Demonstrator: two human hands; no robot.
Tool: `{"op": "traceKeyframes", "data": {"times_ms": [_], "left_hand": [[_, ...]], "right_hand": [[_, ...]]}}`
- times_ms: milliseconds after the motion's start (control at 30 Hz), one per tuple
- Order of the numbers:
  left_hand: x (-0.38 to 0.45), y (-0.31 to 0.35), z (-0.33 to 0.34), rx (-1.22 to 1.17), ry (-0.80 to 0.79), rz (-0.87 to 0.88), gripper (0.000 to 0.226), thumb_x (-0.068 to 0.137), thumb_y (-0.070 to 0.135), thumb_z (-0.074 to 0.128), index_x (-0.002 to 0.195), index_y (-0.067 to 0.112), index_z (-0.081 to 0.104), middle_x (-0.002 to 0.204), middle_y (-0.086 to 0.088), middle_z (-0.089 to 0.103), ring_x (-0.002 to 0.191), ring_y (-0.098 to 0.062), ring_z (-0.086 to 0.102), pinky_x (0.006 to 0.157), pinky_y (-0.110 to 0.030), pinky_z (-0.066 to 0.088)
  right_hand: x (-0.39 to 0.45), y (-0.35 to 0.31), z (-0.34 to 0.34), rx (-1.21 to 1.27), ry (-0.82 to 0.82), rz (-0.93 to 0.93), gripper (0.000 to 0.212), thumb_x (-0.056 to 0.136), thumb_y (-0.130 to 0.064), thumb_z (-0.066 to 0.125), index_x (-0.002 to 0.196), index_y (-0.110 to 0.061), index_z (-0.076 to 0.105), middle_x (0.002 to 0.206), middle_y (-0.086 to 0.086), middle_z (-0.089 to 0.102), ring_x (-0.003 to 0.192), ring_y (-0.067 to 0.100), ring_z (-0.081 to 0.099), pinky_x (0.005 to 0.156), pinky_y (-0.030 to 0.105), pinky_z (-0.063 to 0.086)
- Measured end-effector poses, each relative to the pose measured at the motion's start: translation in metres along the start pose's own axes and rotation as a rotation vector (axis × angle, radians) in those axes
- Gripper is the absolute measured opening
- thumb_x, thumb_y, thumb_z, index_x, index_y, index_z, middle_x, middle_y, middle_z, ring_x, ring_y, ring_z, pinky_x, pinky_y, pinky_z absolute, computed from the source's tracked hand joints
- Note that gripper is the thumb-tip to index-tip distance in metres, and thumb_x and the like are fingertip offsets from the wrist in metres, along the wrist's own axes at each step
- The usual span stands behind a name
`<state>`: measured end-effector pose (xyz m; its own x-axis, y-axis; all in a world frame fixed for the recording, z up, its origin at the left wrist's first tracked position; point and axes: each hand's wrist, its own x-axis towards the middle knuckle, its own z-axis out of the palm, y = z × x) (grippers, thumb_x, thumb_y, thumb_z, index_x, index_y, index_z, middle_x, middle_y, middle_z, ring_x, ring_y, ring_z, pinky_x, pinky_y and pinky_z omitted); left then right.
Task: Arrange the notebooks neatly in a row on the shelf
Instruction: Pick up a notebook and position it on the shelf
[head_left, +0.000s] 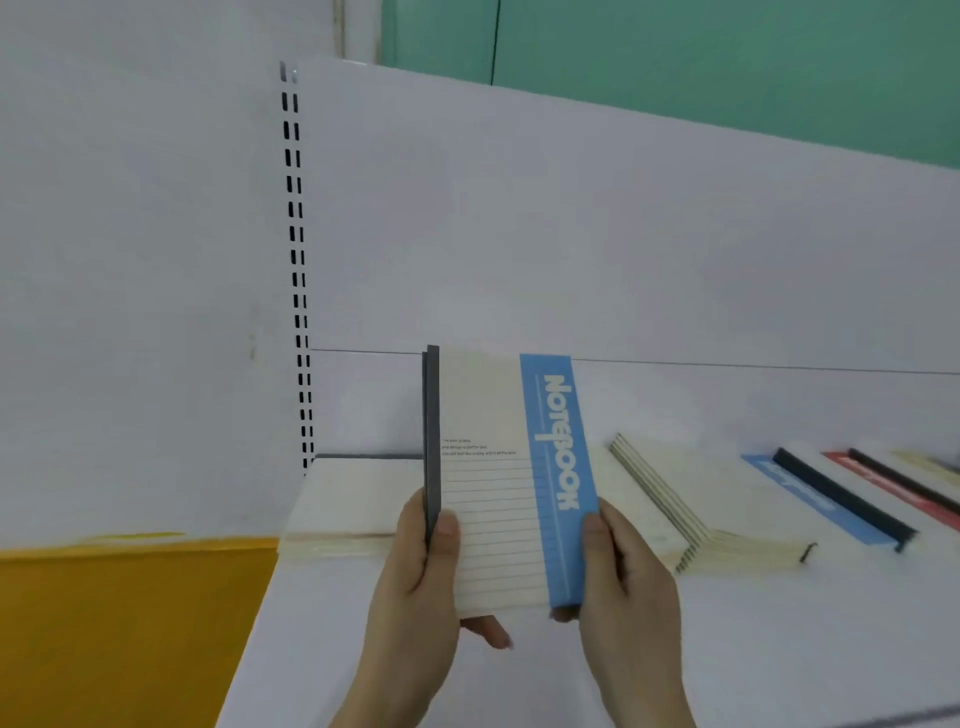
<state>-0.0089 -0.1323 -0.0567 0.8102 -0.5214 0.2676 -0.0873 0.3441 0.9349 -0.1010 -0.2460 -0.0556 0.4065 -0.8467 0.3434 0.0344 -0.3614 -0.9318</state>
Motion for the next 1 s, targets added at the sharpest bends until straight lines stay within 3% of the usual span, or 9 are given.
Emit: {"op": "traceKeyframes", "data": {"times_ms": [100,300,500,600,700,767,833,933,1000], "left_hand": [[-0.007,-0.003,0.032,0.001,-0.113,0.008,0.035,0.105,0.021,0.037,0.134,0.038,0.050,0.104,0.002,0.069,0.058,-0.037,0.065,0.044,-0.041,0.056],[-0.034,-0.023,0.112,0.107,-0.207,0.075,0.059,0.106,0.018,0.036,0.148,0.054,0.017,0.107,0.022,0.066,0.047,-0.033,0.059,0.043,-0.041,0.054],[-0.070,-0.030,0.210,0.079,-0.234,0.054,0.056,0.106,0.013,0.037,0.149,0.047,0.027,0.109,0.015,0.070,0.048,-0.026,0.060,0.041,-0.036,0.052],[-0.085,-0.043,0.263,0.058,-0.157,-0.007,0.054,0.106,0.012,0.039,0.149,0.043,0.033,0.111,0.013,0.068,0.054,-0.028,0.063,0.039,-0.036,0.051],[-0.094,-0.059,0.309,0.078,-0.117,-0.025,0.052,0.106,0.012,0.040,0.147,0.044,0.035,0.110,0.015,0.068,0.058,-0.030,0.064,0.040,-0.042,0.053],[-0.096,-0.067,0.334,0.111,-0.110,-0.042,0.052,0.106,0.013,0.039,0.147,0.044,0.034,0.107,0.020,0.067,0.057,-0.028,0.063,0.041,-0.040,0.053],[-0.097,-0.070,0.356,0.179,-0.135,-0.058,0.051,0.106,0.013,0.039,0.145,0.045,0.033,0.107,0.019,0.066,0.058,-0.026,0.062,0.040,-0.035,0.051],[-0.086,-0.079,0.381,0.347,-0.138,-0.008,0.044,0.102,0.011,0.040,0.138,0.038,0.044,0.107,0.003,0.061,0.076,-0.022,0.062,0.047,-0.033,0.054],[-0.072,-0.089,0.390,0.563,-0.133,0.109,0.042,0.100,0.016,0.043,0.141,0.027,0.046,0.108,0.002,0.056,0.090,-0.018,0.059,0.071,-0.040,0.057]], "right_hand": [[-0.001,0.004,-0.036,-0.045,0.066,0.001,0.026,0.101,-0.028,0.042,0.115,-0.031,0.063,0.075,0.002,0.068,0.052,0.019,0.062,0.043,0.019,0.046],[-0.002,0.014,-0.121,-0.132,0.201,0.012,0.024,0.101,-0.032,0.039,0.117,-0.031,0.056,0.079,-0.001,0.066,0.048,0.013,0.059,0.042,0.018,0.044],[0.007,0.041,-0.218,-0.259,0.272,-0.002,0.047,0.087,-0.057,0.035,0.134,-0.054,0.034,0.109,-0.036,0.050,0.093,0.000,0.059,0.077,0.037,0.057],[0.013,0.056,-0.282,-0.439,0.170,-0.133,0.049,0.084,-0.055,0.045,0.132,-0.047,0.040,0.120,-0.037,0.040,0.109,-0.012,0.045,0.075,0.018,0.054],[0.022,0.070,-0.342,-0.600,0.008,-0.239,0.054,0.083,-0.057,0.053,0.133,-0.041,0.043,0.133,-0.035,0.032,0.119,-0.016,0.034,0.087,0.016,0.050],[0.029,0.077,-0.371,-0.728,-0.104,-0.235,0.068,0.082,-0.064,0.054,0.142,-0.042,0.032,0.138,-0.037,0.018,0.122,-0.017,0.023,0.097,-0.001,0.028],[0.042,0.080,-0.393,-0.802,-0.156,-0.191,0.073,0.082,-0.065,0.055,0.145,-0.044,0.025,0.139,-0.036,0.011,0.121,-0.016,0.014,0.089,-0.010,0.014],[0.066,0.089,-0.421,-0.853,-0.148,-0.217,0.072,0.084,-0.065,0.053,0.146,-0.041,0.027,0.149,-0.027,0.016,0.119,-0.014,0.011,0.101,0.001,0.013],[0.083,0.095,-0.431,-0.897,-0.170,-0.227,0.072,0.086,-0.066,0.048,0.148,-0.040,0.024,0.152,-0.023,0.015,0.126,-0.010,0.012,0.108,0.009,0.013]]}}
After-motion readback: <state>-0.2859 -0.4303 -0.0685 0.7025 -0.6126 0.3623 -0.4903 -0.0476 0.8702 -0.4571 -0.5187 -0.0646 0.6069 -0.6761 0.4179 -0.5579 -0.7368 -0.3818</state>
